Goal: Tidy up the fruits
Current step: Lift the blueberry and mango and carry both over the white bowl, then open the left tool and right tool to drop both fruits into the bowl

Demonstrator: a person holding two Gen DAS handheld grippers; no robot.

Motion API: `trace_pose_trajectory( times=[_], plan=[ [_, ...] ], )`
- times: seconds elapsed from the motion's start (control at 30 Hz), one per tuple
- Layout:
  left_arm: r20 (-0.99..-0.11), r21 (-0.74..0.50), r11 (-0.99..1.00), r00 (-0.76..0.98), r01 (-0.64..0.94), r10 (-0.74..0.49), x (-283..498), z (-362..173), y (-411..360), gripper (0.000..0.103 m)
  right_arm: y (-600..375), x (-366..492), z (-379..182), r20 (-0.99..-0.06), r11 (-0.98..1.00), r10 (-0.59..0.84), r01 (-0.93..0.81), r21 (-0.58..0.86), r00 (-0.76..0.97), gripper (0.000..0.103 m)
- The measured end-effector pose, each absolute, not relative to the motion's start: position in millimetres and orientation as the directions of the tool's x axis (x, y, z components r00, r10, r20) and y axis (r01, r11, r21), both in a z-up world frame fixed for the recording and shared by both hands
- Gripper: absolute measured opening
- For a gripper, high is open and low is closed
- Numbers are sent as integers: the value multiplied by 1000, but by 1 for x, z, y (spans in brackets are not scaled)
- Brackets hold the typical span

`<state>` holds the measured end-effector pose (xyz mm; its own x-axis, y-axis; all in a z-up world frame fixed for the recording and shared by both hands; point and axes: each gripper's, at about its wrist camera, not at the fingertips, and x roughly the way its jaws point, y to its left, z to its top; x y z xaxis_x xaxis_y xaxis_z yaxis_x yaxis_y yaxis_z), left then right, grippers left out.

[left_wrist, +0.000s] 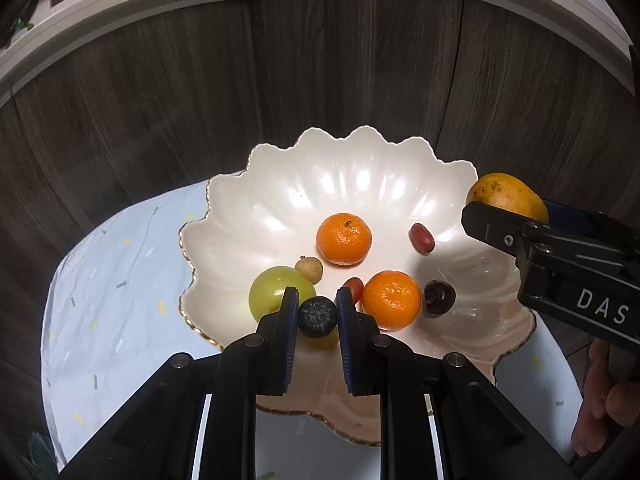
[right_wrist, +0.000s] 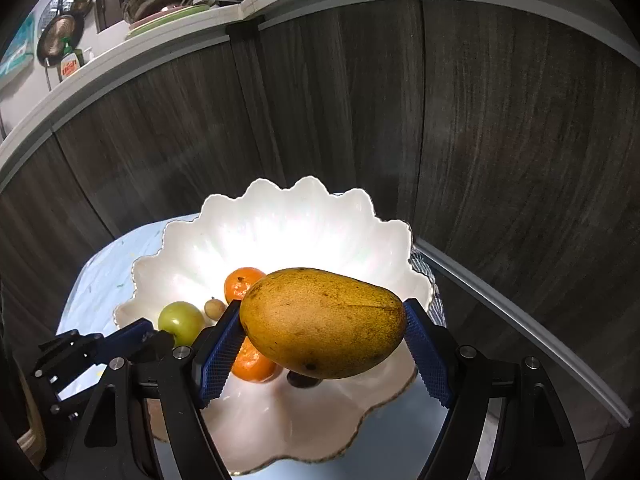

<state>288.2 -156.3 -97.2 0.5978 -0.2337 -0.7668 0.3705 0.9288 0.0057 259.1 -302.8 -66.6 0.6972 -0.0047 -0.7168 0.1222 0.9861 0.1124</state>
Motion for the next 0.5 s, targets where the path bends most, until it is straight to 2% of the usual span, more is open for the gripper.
trace_pose_trajectory(
  times=[0.17,0.23,0.33,0.47,0.5],
  plan=[
    [-776,-2,929,586,370,-234,292,-103,-158,23,-304,266,-75,-733,987,8,114,116,680,78],
    [-776,6,931,589,364,-225,292,-104,-158,37,-305,267,-78,-737,985,16,115,127,676,79],
    [-777,13,935,592,353,-213,291,-106,-157,41,-306,268,-81,-743,984,15,124,131,669,79],
    [-776,22,940,599,341,-199,290,-105,-153,53,-309,265,-76,-725,981,-4,144,131,689,93],
    [-774,25,940,602,339,-196,291,-105,-153,55,-309,264,-75,-721,981,-9,146,129,693,93]
  ],
)
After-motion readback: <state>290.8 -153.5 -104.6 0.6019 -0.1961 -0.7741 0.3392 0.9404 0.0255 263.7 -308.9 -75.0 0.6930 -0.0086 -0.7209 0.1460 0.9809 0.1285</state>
